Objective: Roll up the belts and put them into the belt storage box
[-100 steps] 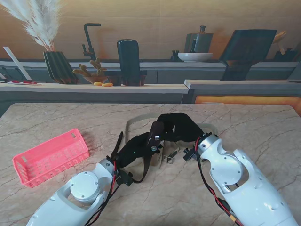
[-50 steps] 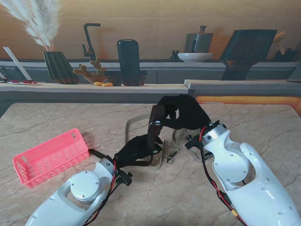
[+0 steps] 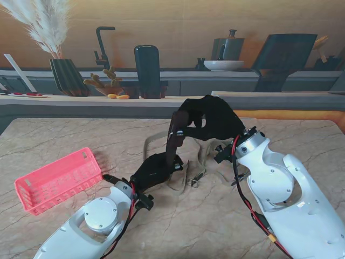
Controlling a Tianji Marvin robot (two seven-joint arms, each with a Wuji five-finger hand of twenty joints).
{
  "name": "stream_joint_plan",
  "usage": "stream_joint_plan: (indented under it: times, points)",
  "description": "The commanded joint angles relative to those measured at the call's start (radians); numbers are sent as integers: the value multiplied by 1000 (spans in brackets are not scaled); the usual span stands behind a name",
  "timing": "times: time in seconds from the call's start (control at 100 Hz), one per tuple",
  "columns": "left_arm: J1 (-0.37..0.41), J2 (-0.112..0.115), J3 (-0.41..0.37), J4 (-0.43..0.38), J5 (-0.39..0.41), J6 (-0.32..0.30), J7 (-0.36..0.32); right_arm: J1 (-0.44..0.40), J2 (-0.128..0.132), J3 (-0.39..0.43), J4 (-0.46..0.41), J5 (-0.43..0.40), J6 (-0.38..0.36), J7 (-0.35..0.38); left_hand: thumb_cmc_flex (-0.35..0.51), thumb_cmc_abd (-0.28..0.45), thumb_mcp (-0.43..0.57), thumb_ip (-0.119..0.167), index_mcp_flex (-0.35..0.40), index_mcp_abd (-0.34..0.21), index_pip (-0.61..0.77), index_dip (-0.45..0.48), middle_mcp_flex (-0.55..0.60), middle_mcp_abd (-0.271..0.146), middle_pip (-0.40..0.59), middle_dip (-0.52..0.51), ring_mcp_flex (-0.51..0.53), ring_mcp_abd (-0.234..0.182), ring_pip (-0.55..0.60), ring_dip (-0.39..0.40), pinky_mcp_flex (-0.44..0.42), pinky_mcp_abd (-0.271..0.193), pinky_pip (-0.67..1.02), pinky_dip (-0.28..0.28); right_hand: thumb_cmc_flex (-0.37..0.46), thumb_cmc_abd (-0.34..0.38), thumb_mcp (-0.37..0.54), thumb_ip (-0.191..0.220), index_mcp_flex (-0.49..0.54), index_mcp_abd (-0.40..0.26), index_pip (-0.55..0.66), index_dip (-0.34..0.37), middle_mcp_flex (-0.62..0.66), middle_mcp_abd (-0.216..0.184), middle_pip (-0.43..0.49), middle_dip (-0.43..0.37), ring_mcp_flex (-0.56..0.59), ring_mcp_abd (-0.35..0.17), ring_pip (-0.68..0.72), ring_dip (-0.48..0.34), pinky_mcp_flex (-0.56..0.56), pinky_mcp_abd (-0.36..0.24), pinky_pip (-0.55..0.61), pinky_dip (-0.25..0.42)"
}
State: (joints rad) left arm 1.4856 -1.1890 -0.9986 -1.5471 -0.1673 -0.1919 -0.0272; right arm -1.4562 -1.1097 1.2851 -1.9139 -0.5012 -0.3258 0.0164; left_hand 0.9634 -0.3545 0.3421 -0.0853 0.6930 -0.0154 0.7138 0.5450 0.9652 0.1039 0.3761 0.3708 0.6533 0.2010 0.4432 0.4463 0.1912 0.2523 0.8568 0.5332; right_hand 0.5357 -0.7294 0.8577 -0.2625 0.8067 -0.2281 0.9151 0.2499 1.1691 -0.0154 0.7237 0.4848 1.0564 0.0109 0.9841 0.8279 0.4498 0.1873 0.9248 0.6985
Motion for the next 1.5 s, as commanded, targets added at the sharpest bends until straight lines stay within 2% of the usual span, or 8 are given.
stream_joint_plan:
  times: [0.0,0.25,0.51,0.53,0.59,0.64,1.14,1.49]
  points:
    - [13,-7,-1,-8,0,4,3,6,-1,2,-23,0,-2,-3,56,68,-3,0,28,-32,34,-7,24,0,25,-11,-4,-11,22,19,0,-15,35,-1,74,60,116,-1,81,-156,155,17,32,-23,2,7,20,-23,0,-9,-11,1,28,-9]
    - [18,-5,-6,-13,7,-6,3,11,0,5,-16,-59,-27,-24,202,147,-166,22,-12,37,66,15,81,53,55,-27,90,14,91,10,59,-51,111,-3,73,62,112,-1,77,-160,156,19,28,-25,3,9,18,-25,0,-9,-14,4,23,-14]
    - [25,0,-10,-20,-15,-21,-17,10,-10,-26,44,-244,-42,-179,242,170,-233,21,-13,66,92,0,107,64,85,-52,125,45,165,-17,89,-30,179,-17,69,67,113,3,72,-155,157,14,30,-22,6,3,25,-24,5,-11,-10,9,29,-18]
    - [24,0,-9,-19,-17,-25,-20,10,-11,-30,49,-254,-38,-190,235,156,-232,27,-1,67,97,-5,120,63,93,-50,133,43,178,-13,92,-26,188,-14,70,68,113,4,72,-152,157,13,29,-20,8,2,25,-22,6,-11,-10,11,31,-19]
    - [23,0,-6,-14,-24,-39,-23,13,-13,-43,66,-276,-27,-216,126,74,-42,4,33,70,118,-41,151,64,114,-48,156,51,211,-9,104,-11,214,-8,75,70,113,7,70,-142,159,10,27,-14,12,0,23,-18,11,-11,-15,15,36,-20]
    - [23,1,-5,-14,-27,-43,-28,18,-14,-54,82,-287,-21,-229,109,58,-15,5,47,70,113,-54,162,62,116,-49,163,54,219,-7,107,-9,221,-5,78,71,110,10,70,-135,163,4,23,-10,20,-7,20,-13,19,-14,-22,19,49,-24]
    - [32,3,-8,-29,-41,-31,-37,91,-20,-168,265,-363,6,-341,122,75,-10,-7,33,77,89,-57,148,78,87,-61,150,66,202,-12,90,4,207,-10,83,72,108,19,62,-119,181,-21,11,-1,58,-45,3,-1,46,-37,-48,30,100,-59]
    - [36,-2,-11,-37,-44,-4,-19,105,-25,-230,336,-343,21,-353,114,65,-12,2,31,69,85,-50,133,74,97,-54,135,70,205,-2,80,7,207,-7,83,63,112,25,65,-113,183,-29,15,2,62,-53,1,5,50,-41,-53,33,109,-68]
